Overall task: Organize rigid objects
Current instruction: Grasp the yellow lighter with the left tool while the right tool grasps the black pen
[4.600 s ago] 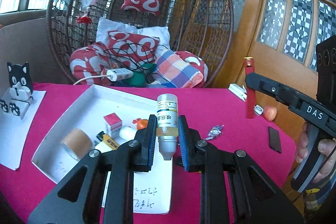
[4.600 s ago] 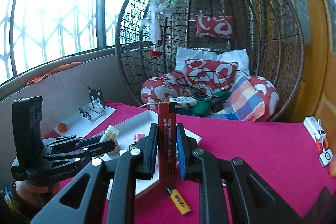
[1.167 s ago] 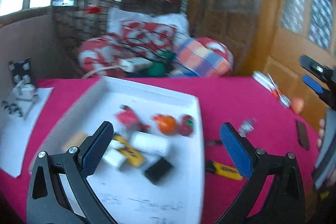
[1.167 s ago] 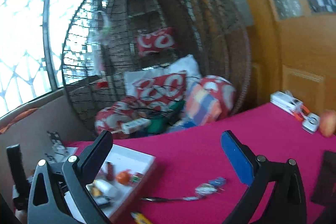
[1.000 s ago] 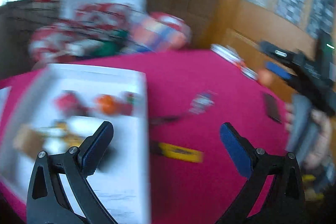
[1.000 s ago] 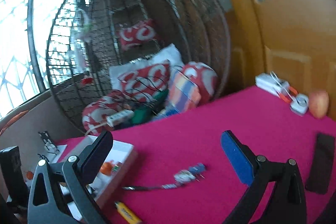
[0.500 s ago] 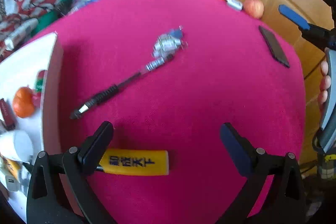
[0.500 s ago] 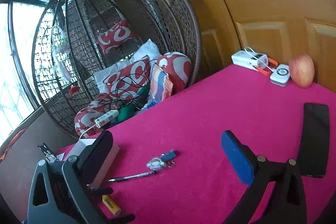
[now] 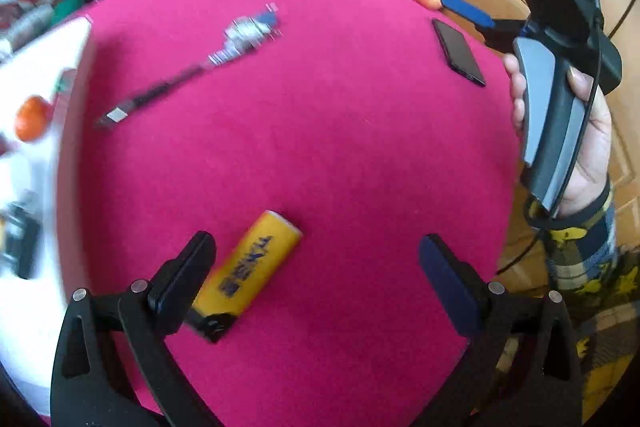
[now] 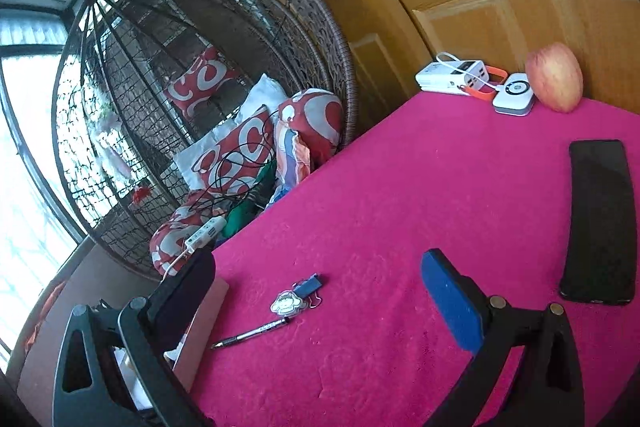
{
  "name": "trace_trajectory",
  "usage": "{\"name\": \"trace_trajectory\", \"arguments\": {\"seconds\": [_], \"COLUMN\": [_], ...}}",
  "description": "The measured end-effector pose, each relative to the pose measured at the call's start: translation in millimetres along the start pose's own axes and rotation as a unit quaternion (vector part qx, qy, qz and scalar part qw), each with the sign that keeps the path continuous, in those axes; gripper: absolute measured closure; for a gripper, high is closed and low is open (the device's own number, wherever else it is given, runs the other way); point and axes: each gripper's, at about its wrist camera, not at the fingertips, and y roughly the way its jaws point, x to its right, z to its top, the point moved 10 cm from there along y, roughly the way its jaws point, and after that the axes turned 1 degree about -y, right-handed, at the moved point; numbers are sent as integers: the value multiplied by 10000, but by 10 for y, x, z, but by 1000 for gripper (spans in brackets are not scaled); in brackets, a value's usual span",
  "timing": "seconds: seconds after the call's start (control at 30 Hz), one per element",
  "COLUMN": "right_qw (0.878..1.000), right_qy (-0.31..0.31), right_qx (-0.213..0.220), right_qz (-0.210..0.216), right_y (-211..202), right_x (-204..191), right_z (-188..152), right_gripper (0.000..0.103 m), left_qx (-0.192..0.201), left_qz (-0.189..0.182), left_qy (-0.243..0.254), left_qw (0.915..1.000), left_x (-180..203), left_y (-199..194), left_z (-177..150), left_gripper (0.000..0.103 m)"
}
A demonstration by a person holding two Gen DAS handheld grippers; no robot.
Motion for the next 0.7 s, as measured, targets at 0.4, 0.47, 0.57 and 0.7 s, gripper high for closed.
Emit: {"name": "trace_trajectory", "arguments": {"seconds": [0.4, 0.47, 0.57, 0.7], "right_qw": [9998, 9986, 9859, 9259], "right_qy": [-182, -492, -1552, -3348], "right_qx": [-11, -84, -506, -1462], "right_qz": [54, 149, 359, 957], "right_y": [-6, 34, 224, 589], "right_x": [-137, -272, -596, -1076], "right_z": [-20, -28, -138, -622], "right_gripper": [0, 0, 0, 0], "left_qx": [-485, -443, -364, -199], "left_qz": [837, 812, 832, 832], "left_qy": [1072, 1030, 1060, 945], "left_qw": [9895, 9904, 9902, 9918], "left_x": [-126, -143, -129, -129], "left_y": [97, 86, 44, 10], "left_z": [-226, -252, -308, -346], "left_gripper": [52, 52, 59, 72]}}
